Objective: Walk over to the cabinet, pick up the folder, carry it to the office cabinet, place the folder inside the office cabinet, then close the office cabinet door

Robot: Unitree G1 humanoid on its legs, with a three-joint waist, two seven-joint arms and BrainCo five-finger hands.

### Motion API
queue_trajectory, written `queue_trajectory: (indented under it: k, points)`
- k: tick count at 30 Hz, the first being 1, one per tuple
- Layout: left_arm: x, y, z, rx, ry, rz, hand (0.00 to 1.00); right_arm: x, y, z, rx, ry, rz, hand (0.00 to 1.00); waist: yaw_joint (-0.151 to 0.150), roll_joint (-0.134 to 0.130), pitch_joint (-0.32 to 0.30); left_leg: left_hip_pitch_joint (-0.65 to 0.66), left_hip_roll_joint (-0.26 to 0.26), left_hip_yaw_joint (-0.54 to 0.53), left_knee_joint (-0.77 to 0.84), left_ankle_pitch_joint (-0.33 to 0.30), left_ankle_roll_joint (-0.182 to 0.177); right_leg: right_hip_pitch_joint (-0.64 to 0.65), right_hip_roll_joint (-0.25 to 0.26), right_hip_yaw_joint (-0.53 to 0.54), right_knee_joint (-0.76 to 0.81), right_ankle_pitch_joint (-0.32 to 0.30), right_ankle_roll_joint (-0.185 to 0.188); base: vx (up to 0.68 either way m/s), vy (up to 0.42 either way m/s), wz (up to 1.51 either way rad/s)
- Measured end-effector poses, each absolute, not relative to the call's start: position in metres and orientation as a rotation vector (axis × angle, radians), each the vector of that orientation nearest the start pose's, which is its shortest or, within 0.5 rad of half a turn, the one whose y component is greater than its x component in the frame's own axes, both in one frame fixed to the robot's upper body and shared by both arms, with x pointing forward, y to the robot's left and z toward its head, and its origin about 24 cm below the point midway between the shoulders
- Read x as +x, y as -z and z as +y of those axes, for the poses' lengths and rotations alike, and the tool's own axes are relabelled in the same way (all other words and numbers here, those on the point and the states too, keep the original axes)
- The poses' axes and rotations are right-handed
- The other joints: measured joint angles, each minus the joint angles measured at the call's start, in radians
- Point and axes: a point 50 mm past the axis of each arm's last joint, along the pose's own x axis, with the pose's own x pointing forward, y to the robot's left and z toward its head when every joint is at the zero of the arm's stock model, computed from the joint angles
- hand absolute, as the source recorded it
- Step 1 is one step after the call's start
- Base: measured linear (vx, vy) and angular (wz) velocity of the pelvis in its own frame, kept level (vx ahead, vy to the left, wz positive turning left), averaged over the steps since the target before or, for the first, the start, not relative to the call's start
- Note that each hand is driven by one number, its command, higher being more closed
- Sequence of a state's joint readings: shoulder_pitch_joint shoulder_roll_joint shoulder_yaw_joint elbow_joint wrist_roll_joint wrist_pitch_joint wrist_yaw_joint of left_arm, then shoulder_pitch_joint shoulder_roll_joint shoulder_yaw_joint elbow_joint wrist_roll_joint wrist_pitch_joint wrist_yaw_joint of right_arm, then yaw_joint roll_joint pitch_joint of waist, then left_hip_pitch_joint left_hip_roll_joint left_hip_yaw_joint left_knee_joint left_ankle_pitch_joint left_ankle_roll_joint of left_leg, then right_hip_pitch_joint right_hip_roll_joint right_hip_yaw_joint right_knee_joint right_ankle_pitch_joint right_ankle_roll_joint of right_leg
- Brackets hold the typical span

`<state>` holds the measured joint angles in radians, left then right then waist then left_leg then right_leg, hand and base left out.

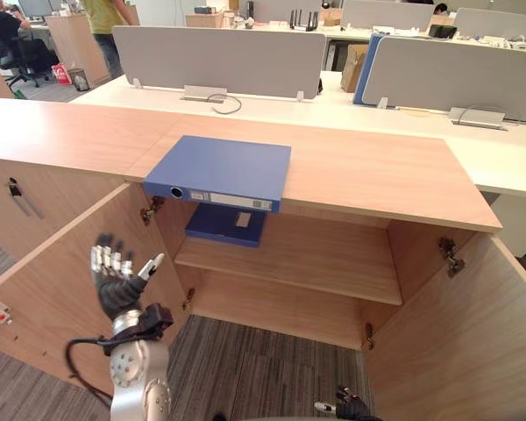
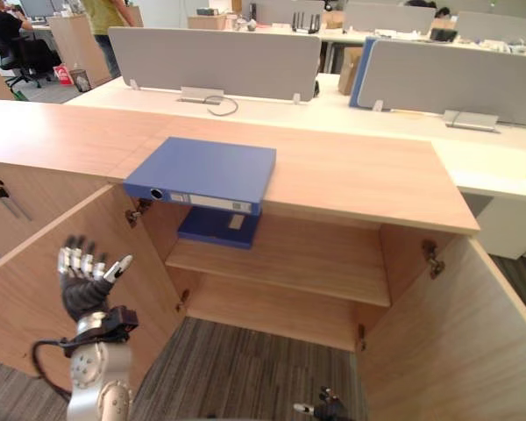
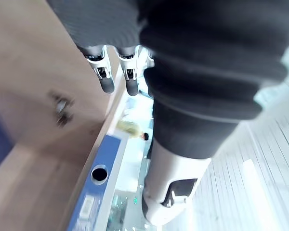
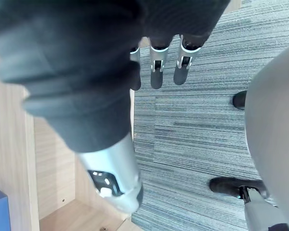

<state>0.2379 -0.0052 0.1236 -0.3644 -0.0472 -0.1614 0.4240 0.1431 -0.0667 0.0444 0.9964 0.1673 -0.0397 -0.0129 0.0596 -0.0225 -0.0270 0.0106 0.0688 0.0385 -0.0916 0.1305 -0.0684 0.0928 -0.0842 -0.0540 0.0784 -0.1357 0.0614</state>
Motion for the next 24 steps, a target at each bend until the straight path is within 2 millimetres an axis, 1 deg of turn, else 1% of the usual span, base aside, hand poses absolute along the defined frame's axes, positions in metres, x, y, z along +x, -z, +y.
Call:
queue_trajectory:
  k: [2,3,4,6,10,11,12,14,16,18,19,21,24]
  points:
    - [0.193,-0.112,0.211,0.248,-0.729,-0.404,0.0,0.083,0.162,-0.173,0.045,0.121,1.089,0.0,0.002,-0.003,-0.01,-0.006,0.005,0.004,0.004,0.006,0.002,-0.001,0.007,0.003,-0.007,0.01,-0.002,0.03,-0.03,-0.03]
    - [0.194,-0.119,0.21,0.328,-0.758,-0.442,0.0,0.084,0.162,-0.173,0.043,0.119,1.089,0.0,0.002,-0.004,-0.011,-0.006,0.005,0.005,0.004,0.006,0.001,-0.001,0.009,0.004,-0.011,0.013,-0.003,0.04,-0.009,-0.06]
    - [0.196,-0.131,0.207,0.444,-0.792,-0.508,0.0,0.084,0.162,-0.171,0.033,0.105,1.089,0.0,0.001,-0.006,-0.014,-0.008,0.007,0.007,0.005,0.007,0.0,-0.001,0.011,0.007,-0.016,0.016,-0.005,0.03,-0.006,-0.06]
    - [0.202,-0.148,0.197,0.609,-0.805,-0.616,0.0,0.083,0.162,-0.171,0.033,0.101,1.091,0.0,0.001,-0.006,-0.017,-0.008,0.012,0.012,0.005,0.006,0.0,-0.002,0.015,0.013,-0.021,0.019,-0.006,0.01,-0.011,-0.07]
    - [0.212,-0.158,0.186,0.731,-0.786,-0.686,0.0,0.083,0.162,-0.17,0.035,0.096,1.084,0.0,-0.004,-0.003,-0.024,-0.007,0.02,0.036,0.005,0.003,-0.004,-0.009,0.022,0.04,-0.021,0.024,-0.009,0.0,-0.001,-0.18]
    - [0.216,-0.158,0.184,0.751,-0.778,-0.689,0.0,0.083,0.162,-0.17,0.036,0.094,1.081,0.0,-0.006,-0.003,-0.024,-0.007,0.021,0.039,0.005,0.003,-0.004,-0.011,0.024,0.043,-0.02,0.024,-0.01,-0.02,-0.006,-0.16]
    - [0.223,-0.154,0.182,0.796,-0.757,-0.68,0.0,0.083,0.162,-0.17,0.039,0.086,1.078,0.0,-0.006,-0.003,-0.024,-0.006,0.024,0.047,0.005,0.002,-0.004,-0.02,0.028,0.053,-0.019,0.025,-0.01,-0.05,-0.007,-0.21]
    - [0.235,-0.145,0.18,0.868,-0.715,-0.645,0.0,0.084,0.161,-0.171,0.038,0.081,1.071,0.0,-0.011,-0.001,-0.027,-0.006,0.028,0.06,0.004,0.0,-0.007,-0.029,0.032,0.067,-0.017,0.027,-0.012,-0.05,-0.004,-0.22]
    - [0.253,-0.131,0.18,0.976,-0.642,-0.593,0.0,0.085,0.161,-0.172,0.033,0.078,1.067,0.0,-0.015,-0.001,-0.028,-0.005,0.03,0.073,0.004,0.0,-0.007,-0.037,0.037,0.081,-0.013,0.029,-0.012,-0.01,-0.001,-0.17]
    - [0.264,-0.121,0.184,1.06,-0.595,-0.548,0.0,0.085,0.161,-0.173,0.032,0.076,1.069,0.0,-0.022,-0.001,-0.028,-0.002,0.03,0.078,0.004,0.0,-0.007,-0.037,0.037,0.085,-0.013,0.029,-0.012,-0.01,0.001,-0.1]
    - [0.27,-0.116,0.191,1.126,-0.568,-0.512,0.0,0.085,0.161,-0.172,0.035,0.068,1.069,0.0,-0.034,-0.001,-0.028,-0.002,0.03,0.08,0.004,0.0,-0.008,-0.039,0.037,0.087,-0.013,0.029,-0.012,0.0,0.004,-0.06]
    - [0.274,-0.113,0.197,1.171,-0.552,-0.484,0.0,0.083,0.162,-0.173,0.035,0.067,1.073,0.0,-0.044,-0.001,-0.028,-0.002,0.03,0.083,0.004,-0.001,-0.009,-0.04,0.037,0.091,-0.016,0.03,-0.012,0.01,0.008,-0.05]
    - [0.279,-0.112,0.201,1.224,-0.532,-0.469,0.0,0.084,0.162,-0.173,0.027,0.058,1.071,0.0,-0.045,0.001,-0.027,-0.002,0.031,0.089,0.004,-0.002,-0.009,-0.04,0.038,0.096,-0.021,0.034,-0.014,0.01,0.011,-0.06]
